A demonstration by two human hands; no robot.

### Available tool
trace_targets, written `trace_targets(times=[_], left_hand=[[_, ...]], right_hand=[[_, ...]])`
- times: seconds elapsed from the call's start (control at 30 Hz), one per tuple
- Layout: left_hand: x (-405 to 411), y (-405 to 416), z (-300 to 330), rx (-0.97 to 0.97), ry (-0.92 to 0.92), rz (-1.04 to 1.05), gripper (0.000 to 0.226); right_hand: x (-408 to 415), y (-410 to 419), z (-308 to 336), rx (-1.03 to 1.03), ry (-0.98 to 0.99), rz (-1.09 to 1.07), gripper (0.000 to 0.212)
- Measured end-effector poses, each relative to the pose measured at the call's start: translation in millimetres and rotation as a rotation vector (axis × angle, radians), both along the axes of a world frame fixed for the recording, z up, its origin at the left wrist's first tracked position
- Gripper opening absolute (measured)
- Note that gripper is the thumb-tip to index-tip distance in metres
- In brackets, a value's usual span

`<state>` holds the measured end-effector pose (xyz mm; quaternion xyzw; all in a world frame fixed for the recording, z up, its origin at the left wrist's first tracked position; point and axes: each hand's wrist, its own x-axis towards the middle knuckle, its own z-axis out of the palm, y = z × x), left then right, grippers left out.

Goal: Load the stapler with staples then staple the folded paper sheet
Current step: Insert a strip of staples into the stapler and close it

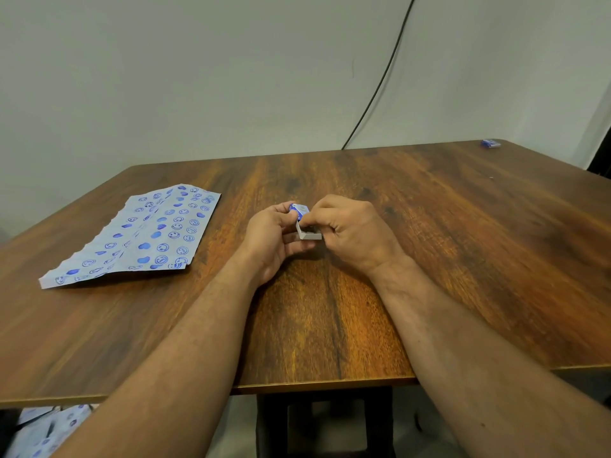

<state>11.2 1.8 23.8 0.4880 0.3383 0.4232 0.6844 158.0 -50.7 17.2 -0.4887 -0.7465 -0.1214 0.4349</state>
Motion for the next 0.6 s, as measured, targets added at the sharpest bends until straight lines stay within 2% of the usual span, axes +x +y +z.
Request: trace_targets(times=[0.37, 0.6], left_hand=[[0.2, 4.4, -3.7, -0.001, -0.003, 0.002, 0.039], [1.3, 5.6, -5.0, 0.010, -0.016, -0.007, 0.036]], right_hand=[[-3.1, -6.6, 1.4, -0.045, 0.007, -0.023, 0.037], [-1.7, -3.2, -1.6, -0.069, 0.124, -0.032, 0.036]])
